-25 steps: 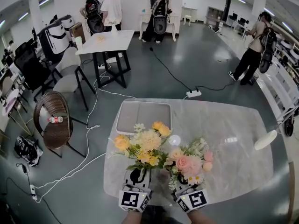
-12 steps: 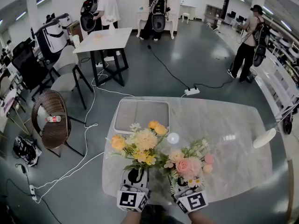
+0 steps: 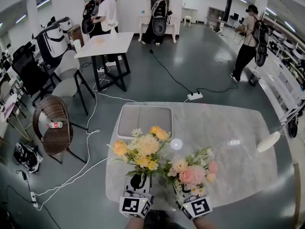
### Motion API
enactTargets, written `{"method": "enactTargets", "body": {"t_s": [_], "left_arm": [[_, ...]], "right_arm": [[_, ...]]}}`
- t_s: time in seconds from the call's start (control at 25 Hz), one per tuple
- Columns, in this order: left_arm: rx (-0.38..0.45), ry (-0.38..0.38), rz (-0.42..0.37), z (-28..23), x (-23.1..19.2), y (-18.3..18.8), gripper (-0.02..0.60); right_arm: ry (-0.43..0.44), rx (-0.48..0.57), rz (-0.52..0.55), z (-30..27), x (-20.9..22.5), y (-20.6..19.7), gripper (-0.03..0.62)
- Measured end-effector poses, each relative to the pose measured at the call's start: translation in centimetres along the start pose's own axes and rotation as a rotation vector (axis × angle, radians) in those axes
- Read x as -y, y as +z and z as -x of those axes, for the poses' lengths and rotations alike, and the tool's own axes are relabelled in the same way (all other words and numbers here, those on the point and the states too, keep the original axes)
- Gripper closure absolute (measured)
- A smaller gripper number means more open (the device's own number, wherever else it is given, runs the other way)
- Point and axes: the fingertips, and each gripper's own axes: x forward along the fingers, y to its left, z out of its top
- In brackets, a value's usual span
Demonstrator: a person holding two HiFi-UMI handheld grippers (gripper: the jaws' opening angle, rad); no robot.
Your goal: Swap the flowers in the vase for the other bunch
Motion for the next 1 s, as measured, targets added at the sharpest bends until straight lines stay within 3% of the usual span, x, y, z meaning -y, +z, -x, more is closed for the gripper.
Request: {"method": "enactTargets", "body": {"t_s": [0.52,1.0], "left_arm": [[0.011,0.002,-0.007,0.5,0.2,1.2,0.506],[0.015,-0.002,-0.002,1.0,0.6,1.6,0.507]], "right_arm": [[-0.03,-0.042,0.0,0.6,0.3,-0.9,0.357],[-0.026,-0.063,-0.012,1.0,0.4,-1.0,0.35]]}}
